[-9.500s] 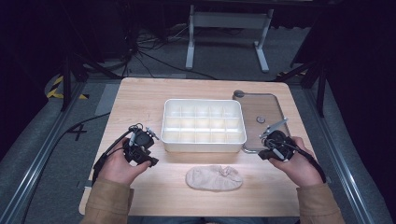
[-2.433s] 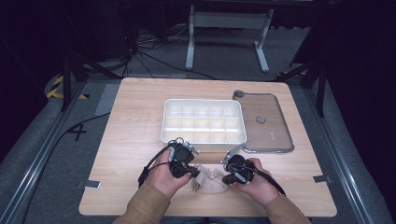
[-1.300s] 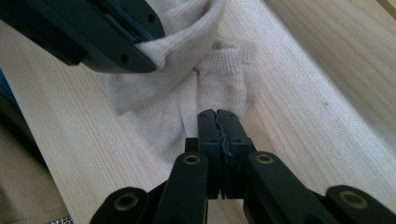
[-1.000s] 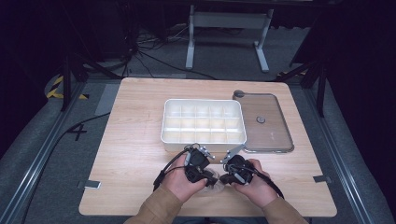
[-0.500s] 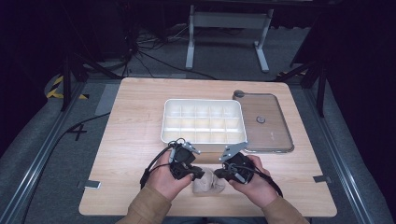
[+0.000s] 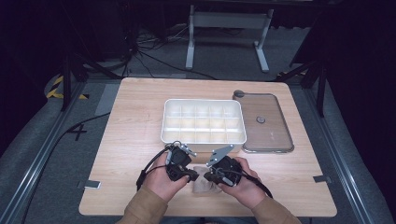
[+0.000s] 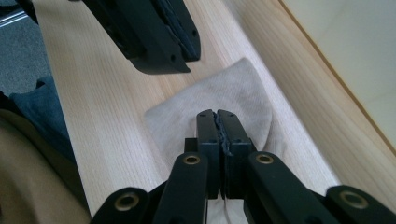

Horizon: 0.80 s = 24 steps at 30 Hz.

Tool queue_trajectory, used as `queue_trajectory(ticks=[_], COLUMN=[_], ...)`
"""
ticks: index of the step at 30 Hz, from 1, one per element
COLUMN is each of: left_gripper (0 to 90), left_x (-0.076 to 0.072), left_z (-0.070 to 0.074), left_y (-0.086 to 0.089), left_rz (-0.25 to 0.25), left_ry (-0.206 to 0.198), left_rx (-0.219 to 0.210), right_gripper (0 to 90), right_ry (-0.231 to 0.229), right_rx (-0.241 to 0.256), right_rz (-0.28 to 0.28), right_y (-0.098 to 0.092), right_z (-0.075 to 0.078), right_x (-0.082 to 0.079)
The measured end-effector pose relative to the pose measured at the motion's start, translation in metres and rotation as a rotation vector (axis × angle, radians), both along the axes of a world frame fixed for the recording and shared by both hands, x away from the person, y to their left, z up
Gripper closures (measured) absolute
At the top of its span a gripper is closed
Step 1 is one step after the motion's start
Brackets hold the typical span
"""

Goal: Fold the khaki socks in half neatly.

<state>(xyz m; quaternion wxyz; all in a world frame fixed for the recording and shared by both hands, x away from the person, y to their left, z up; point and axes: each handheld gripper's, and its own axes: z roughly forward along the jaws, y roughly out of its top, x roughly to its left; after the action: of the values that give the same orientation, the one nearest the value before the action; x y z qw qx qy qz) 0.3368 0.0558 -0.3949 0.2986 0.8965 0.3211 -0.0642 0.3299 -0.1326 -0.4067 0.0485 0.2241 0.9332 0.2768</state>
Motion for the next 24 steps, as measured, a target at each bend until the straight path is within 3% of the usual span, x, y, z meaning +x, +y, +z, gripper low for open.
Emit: queue_trajectory(ticks=[11,19,24], left_gripper=[83.8,84.8,85.5], left_x=[0.005,0.010,0.011], left_z=[-0.009,-0.024,-0.029], left_y=[-0.014,-0.026,-0.028], left_rz=[-0.045,-0.082,-0.095], left_ry=[0.034,0.092,0.102], left_rx=[0.042,0.082,0.094], right_gripper=[89.2,89.2,89.2], right_ry=[0.033,0.060,0.077], right_rx=[-0.038,-0.063,-0.077], right_rz=[-0.044,-0.061,-0.069], right_y=[-0.012,-0.017,-0.019], right_z=[-0.005,-0.013,-0.017], right_x=[-0.001,0.000,0.002])
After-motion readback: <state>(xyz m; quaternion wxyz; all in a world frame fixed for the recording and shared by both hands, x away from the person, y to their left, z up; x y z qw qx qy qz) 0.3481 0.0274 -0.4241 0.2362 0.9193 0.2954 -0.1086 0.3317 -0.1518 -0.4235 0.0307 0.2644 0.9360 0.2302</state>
